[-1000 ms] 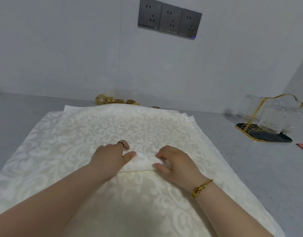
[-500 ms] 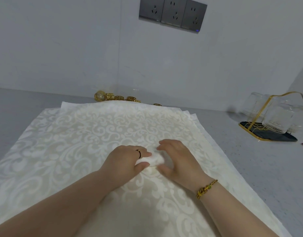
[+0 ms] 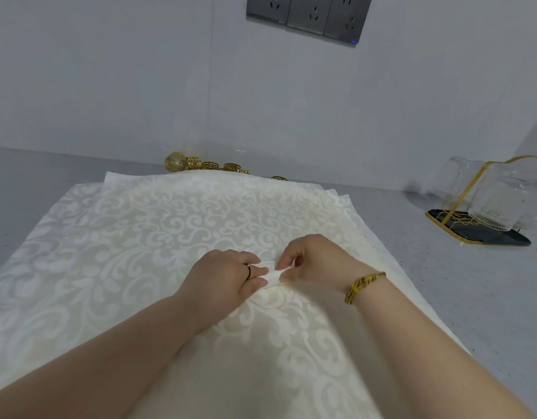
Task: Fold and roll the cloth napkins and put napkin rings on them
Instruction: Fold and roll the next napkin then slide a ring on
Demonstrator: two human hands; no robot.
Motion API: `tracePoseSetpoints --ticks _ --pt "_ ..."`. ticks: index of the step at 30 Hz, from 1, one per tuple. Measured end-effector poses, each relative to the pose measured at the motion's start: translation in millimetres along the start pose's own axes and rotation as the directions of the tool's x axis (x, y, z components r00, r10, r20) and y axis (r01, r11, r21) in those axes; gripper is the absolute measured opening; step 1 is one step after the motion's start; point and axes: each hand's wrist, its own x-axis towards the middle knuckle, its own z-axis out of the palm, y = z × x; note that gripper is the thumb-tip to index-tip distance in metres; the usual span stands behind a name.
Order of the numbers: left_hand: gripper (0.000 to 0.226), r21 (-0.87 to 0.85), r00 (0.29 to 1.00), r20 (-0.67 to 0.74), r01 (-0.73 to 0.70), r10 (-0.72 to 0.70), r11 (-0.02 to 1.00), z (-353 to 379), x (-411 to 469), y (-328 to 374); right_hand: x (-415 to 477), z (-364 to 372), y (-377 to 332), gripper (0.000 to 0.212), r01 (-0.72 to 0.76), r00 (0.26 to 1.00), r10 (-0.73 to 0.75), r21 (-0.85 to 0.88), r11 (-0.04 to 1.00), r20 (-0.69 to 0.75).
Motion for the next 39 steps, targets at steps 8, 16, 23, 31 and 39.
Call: tracePoseSetpoints --ticks 8,16,23,31,39 --pt "0.079 0.01 1.0 0.012 -0.008 0.008 1.0 -4 -1 2 17 -12 2 0.019 -0.197 0.938 0.129 0.188 0.962 0.321" --pt "0.057 -0.289 0.958 0.163 0.274 -0.235 0.917 -17 23 8 14 -12 -2 0.031 -0.206 0.959 0.159 0.196 0.959 0.233" --pt "0.051 -0.221 0.924 0.256 0.342 -0.284 0.913 -12 39 15 4 5 9 0.015 -0.162 0.986 0.138 0.377 0.912 0.09" --pt "0.044 0.101 0.973 -0.077 0.223 -0.216 0.969 6 18 31 -5 15 20 0.023 -0.124 0.991 0.083 0.537 0.834 0.101" --pt "0.043 0.119 0.981 -0.132 0.156 -0.14 0.981 -7 13 6 -3 23 20 0.004 -0.106 0.986 0.166 0.643 0.758 -0.033"
